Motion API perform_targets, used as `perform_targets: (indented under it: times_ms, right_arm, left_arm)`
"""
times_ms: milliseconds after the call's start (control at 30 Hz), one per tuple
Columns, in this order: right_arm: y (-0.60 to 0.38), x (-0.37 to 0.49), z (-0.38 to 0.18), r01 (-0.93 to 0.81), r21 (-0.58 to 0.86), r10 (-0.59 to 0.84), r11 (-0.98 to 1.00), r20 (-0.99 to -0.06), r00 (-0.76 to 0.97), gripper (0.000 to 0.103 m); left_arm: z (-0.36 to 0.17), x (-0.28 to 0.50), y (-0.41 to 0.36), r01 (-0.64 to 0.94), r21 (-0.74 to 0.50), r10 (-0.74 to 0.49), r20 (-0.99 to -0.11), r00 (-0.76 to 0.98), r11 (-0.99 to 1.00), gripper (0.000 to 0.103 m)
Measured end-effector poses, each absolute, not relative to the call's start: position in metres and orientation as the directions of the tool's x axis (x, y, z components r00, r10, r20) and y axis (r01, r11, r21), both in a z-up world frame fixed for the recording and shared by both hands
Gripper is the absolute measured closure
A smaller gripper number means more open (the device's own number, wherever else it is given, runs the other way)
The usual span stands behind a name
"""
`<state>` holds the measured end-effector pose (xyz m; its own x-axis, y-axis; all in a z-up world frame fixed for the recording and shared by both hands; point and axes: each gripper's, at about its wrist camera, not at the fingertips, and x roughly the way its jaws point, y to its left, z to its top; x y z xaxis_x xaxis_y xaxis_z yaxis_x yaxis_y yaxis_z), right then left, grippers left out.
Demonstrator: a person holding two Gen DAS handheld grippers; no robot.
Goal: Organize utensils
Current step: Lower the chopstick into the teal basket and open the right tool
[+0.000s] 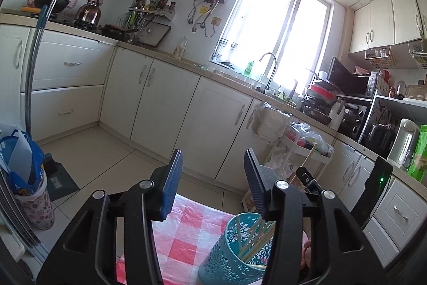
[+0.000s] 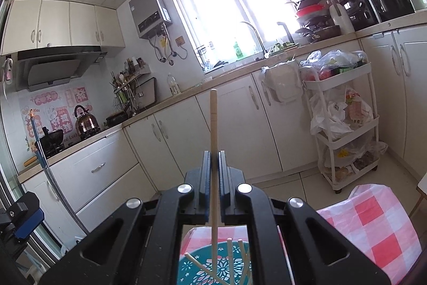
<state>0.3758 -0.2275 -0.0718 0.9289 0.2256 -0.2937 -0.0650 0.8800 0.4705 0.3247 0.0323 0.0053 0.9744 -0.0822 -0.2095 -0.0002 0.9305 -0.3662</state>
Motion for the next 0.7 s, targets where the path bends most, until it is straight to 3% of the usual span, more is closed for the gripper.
perform_targets:
  times_ms: [700]
  right_arm:
    - [-0.225,0.362,-0.071,-0.107,0.464,0.293,0.879,-0.35,0.89,0.097]
  left_arm:
    - [0.001,0.327,0.04,-0.021,-0.387,-0.074,-0.229,0.971,0.922,0.051]
